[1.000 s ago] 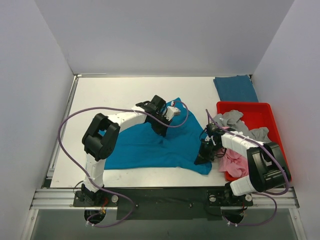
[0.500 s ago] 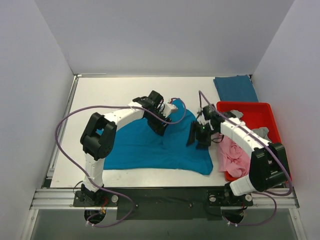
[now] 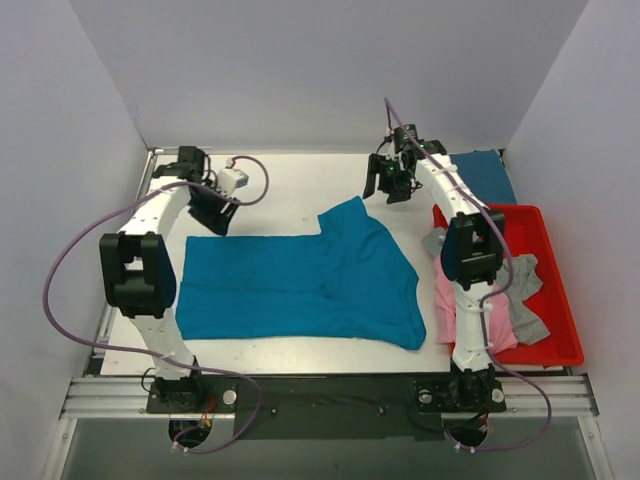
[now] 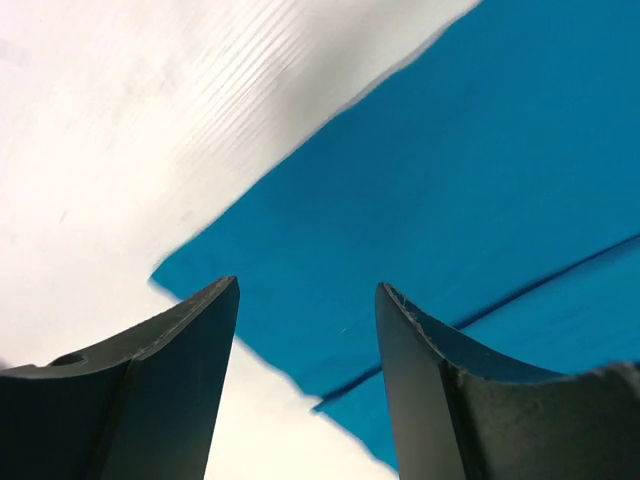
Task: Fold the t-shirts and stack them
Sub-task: Grap the side of the flattened tshirt furthest away from the robot with both arms
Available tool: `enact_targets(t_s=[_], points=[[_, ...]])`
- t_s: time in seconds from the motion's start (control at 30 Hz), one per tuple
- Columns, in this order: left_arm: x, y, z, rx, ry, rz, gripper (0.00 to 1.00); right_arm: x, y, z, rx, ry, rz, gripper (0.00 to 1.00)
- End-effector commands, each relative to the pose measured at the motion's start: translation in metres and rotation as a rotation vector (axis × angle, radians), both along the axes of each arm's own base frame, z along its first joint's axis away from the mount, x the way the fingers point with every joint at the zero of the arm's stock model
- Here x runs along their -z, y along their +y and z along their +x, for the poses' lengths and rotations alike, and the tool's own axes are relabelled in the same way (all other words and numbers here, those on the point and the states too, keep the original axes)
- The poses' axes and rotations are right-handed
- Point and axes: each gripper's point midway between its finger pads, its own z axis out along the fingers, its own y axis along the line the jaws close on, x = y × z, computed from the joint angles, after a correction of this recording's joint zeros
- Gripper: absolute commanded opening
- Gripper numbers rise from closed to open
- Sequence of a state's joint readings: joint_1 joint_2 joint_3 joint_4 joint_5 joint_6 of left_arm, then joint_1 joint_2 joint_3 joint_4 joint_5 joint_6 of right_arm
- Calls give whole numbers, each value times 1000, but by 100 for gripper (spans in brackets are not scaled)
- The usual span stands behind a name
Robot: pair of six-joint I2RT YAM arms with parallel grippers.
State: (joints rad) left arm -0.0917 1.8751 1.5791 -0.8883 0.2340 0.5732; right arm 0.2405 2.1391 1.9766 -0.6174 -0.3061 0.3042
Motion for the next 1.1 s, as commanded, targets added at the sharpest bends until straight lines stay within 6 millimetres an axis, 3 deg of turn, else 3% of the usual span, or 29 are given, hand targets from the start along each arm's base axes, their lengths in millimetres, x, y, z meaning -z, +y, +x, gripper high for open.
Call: enact_targets(t_s=[0.0,0.03,0.13,0.2,0.23,0.27,0.37,0.53,0.6,0.73,0.8,0.83,0.87,0.9,0.93,0.97,1.0,1.03,1.07], points=[[7,86,1,-61,68,112,67,34,2,11,-24,97,-38,65],[14,97,4,-75,99,111,67,54,5,13,-24,132,-27,65],[22,122,12,-66,114,160,68,69,15,26,-26,144,13,64],[45,134,17,-43,145,223,69,84,19,29,-26,158,23,63],[47,139,22,-47,144,243,69,91,20,31,-28,154,15,62],[64,144,20,-48,195,260,69,96,21,29,-30,161,8,62],[66,147,21,-28,262,225,69,112,26,28,-11,188,22,59],[78,126,19,35,309,109,70,127,41,34,30,222,126,43],[78,125,21,41,308,100,70,124,47,38,44,217,164,35],[80,121,2,115,378,76,66,112,62,43,31,217,282,13],[82,120,-7,141,404,75,58,107,61,41,30,219,293,0],[81,120,-5,142,395,72,41,109,59,39,32,224,296,0],[77,119,-2,136,379,70,18,99,59,39,26,212,314,0],[73,115,1,126,365,46,6,98,59,37,23,214,322,0],[62,113,7,117,332,35,0,82,59,38,12,195,347,0],[55,107,9,102,322,2,0,80,58,34,8,202,353,0],[40,104,14,99,279,-7,0,60,57,33,-6,170,369,0],[33,101,17,92,252,-17,0,56,56,26,-13,176,370,0],[20,103,21,79,200,-7,0,34,56,24,-35,134,375,0]])
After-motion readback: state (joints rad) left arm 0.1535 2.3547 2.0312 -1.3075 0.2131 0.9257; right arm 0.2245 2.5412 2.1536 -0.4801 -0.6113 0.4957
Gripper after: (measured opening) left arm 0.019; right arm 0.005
